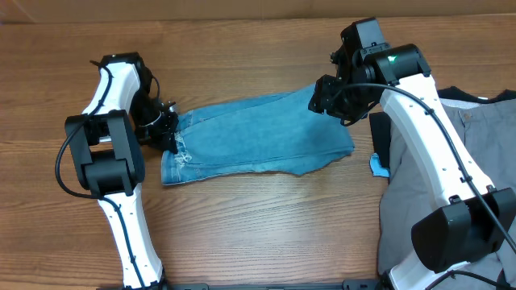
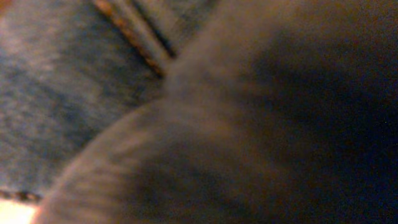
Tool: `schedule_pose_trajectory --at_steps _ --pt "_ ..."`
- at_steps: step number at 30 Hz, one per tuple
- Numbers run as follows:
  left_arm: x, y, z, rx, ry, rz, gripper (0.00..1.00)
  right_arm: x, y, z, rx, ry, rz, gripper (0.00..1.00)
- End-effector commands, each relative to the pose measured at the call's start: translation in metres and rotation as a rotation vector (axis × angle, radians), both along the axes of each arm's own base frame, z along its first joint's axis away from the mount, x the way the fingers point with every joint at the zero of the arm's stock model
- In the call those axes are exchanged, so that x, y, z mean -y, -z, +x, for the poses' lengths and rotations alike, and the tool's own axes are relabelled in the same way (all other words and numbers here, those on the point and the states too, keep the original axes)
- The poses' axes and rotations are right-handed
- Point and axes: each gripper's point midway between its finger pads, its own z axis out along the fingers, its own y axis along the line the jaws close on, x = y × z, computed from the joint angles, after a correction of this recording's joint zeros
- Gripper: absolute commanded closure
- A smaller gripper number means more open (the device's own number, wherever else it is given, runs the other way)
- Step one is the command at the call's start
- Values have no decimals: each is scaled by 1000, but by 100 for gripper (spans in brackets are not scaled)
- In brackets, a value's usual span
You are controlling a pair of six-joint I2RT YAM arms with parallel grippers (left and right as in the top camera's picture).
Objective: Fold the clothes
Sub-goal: 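Grasp the folded jeans' left edge with the left gripper and lift it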
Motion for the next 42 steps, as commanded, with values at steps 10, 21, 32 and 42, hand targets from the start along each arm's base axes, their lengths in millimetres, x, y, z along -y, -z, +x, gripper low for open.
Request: schedule_pose_trajectory --at_steps 10,21,32,42 --pt "-41 -184 48 470 -219 90 96 7 1 0 6 16 -26 48" --pt "43 -224 64 615 -188 79 96 -1 59 -7 -51 28 32 49" --pt "11 -213 60 578 -239 284 96 -28 66 3 24 -56 168 49" --pt "-98 -206 59 566 -402 512 96 -93 33 28 274 -238 297 50"
